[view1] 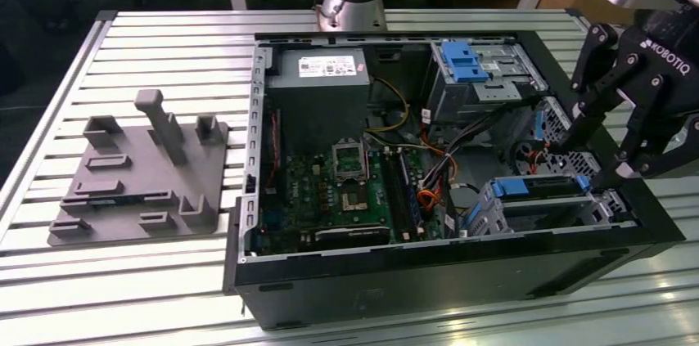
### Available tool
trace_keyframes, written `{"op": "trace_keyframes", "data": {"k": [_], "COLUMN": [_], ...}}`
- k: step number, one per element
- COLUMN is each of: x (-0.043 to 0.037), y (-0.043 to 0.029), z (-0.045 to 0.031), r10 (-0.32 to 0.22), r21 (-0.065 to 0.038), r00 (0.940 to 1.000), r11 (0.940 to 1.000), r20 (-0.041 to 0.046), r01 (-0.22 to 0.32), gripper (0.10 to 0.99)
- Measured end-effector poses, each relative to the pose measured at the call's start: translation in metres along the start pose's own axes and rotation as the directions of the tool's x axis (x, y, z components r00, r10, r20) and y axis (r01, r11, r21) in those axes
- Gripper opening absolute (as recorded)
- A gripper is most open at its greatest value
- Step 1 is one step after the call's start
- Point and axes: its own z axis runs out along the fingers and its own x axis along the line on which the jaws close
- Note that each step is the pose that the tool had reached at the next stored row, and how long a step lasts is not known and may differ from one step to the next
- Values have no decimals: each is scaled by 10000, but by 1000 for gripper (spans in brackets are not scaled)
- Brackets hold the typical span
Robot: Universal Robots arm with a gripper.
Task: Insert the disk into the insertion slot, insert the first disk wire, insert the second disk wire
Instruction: 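Insert the first disk wire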
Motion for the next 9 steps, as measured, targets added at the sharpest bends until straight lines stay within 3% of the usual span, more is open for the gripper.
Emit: {"op": "trace_keyframes", "data": {"k": [6, 9], "x": [-191, -356], "y": [-112, -161], "z": [30, 56], "r10": [2, 0], "r21": [0, 1], "r00": [10000, 10000], "r11": [10000, 10000], "r20": [-1, -3], "r01": [-2, 0], "gripper": [557, 557]}}
